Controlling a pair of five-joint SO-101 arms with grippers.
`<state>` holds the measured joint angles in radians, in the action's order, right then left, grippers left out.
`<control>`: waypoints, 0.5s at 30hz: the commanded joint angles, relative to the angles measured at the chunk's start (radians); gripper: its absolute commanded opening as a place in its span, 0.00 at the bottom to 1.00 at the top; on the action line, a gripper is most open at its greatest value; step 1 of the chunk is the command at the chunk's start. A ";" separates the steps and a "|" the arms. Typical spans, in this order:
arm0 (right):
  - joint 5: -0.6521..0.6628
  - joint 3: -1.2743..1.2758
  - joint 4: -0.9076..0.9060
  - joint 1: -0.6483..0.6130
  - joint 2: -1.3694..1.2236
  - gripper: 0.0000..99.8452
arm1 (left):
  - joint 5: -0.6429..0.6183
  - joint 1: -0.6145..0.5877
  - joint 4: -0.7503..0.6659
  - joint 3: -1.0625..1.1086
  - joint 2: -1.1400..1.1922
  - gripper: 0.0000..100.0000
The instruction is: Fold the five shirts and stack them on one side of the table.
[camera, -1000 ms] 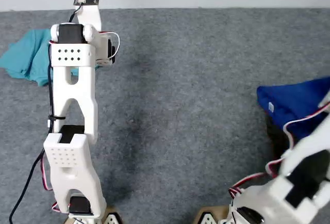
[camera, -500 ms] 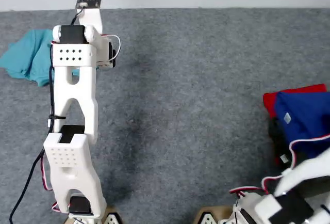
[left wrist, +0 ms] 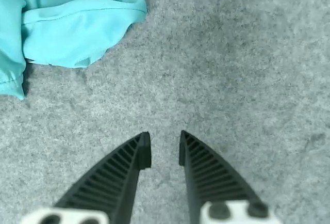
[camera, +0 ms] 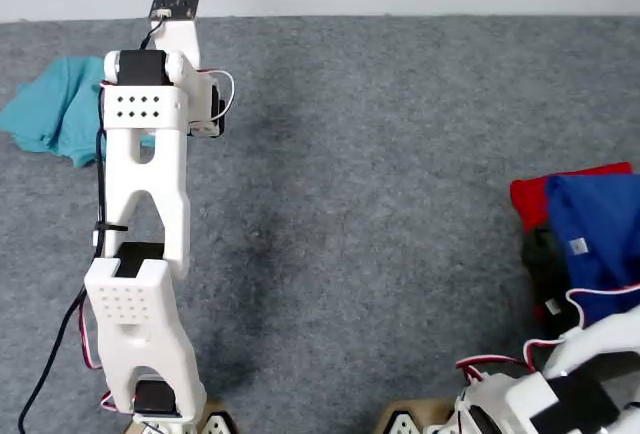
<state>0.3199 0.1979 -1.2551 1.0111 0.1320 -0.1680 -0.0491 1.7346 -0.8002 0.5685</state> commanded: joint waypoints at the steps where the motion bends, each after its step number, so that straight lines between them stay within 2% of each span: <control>1: 0.014 0.017 0.030 0.025 0.007 0.01 | 0.008 0.002 0.020 -0.005 -0.064 0.09; 7: 0.068 0.048 0.093 0.079 0.008 0.01 | 0.008 0.002 0.020 -0.005 -0.064 0.09; 15: 0.066 0.078 0.096 0.091 0.010 0.02 | 0.008 0.003 0.020 -0.005 -0.064 0.09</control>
<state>0.3751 0.2823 -1.1722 1.0925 0.1320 -0.1680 -0.0491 1.7346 -0.8002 0.5685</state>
